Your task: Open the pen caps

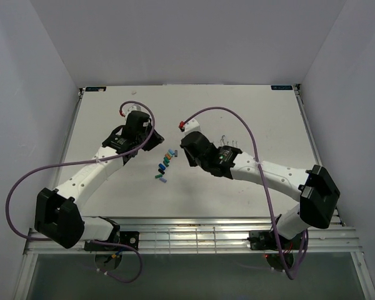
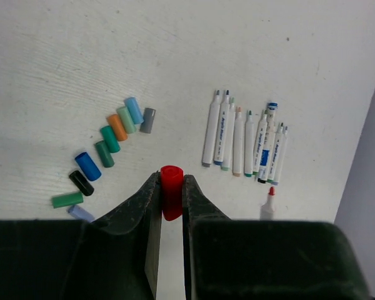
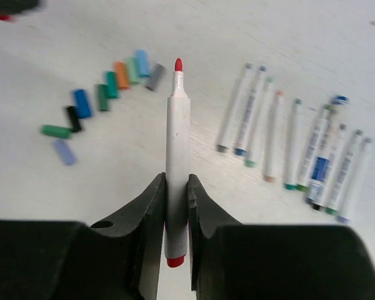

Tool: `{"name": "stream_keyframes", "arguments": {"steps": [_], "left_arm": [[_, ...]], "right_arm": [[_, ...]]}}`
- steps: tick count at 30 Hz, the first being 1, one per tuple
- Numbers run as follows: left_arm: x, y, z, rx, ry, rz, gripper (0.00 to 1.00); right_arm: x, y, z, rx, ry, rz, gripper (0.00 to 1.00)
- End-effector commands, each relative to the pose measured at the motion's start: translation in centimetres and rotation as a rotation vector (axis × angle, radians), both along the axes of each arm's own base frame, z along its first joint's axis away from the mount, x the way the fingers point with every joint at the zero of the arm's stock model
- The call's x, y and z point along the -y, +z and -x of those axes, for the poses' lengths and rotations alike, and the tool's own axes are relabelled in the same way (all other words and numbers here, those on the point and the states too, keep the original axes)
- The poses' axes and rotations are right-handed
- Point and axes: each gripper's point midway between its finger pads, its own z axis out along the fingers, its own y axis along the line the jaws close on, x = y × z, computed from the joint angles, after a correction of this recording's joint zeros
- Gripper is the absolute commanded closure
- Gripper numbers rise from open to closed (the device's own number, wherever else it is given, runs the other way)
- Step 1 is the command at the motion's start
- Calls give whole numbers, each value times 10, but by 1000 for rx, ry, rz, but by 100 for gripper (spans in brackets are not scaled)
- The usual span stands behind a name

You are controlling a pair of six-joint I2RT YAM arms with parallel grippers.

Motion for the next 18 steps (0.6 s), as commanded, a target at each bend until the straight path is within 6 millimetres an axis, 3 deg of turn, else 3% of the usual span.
{"name": "stream_keyframes", "arguments": {"steps": [1,4,5,6,8,9,11,12,13,16,17,18], "left_arm": [[-16,3,-1,0,48,-62,100],[-18,2,4,15,41,-60,100],[-18,3,6,19,34,-53,100],[-17,7,10,31,18,-39,100],[-18,-4,22,17,-16,-47,100],[-19,0,30,28,-32,-35,100],[-27,-25,52,-42,-26,-43,100],[-30,-25,61,-39,-21,-22,100],[-34,-50,79,-107,-19,-17,100],[-24,-75,114,-236,-17,120,100],[-26,-96,129,-309,4,136,100],[-25,-102,136,-336,3,144,100]], "right_arm": [[77,-12,-19,119,-169,346,92],[63,-17,-13,66,-73,231,92],[66,-17,-19,43,-87,178,92],[63,-27,-14,-13,-44,139,92],[74,-22,-23,-43,-58,56,92],[84,-29,-24,-62,-70,53,92],[106,-24,-36,-69,-120,18,92],[114,-24,-39,-70,-136,16,92],[124,-22,-40,-66,-158,9,92],[157,-18,-55,-63,-239,-17,92],[169,-18,-62,-76,-264,-37,92],[176,-17,-66,-76,-272,-46,92]]}}
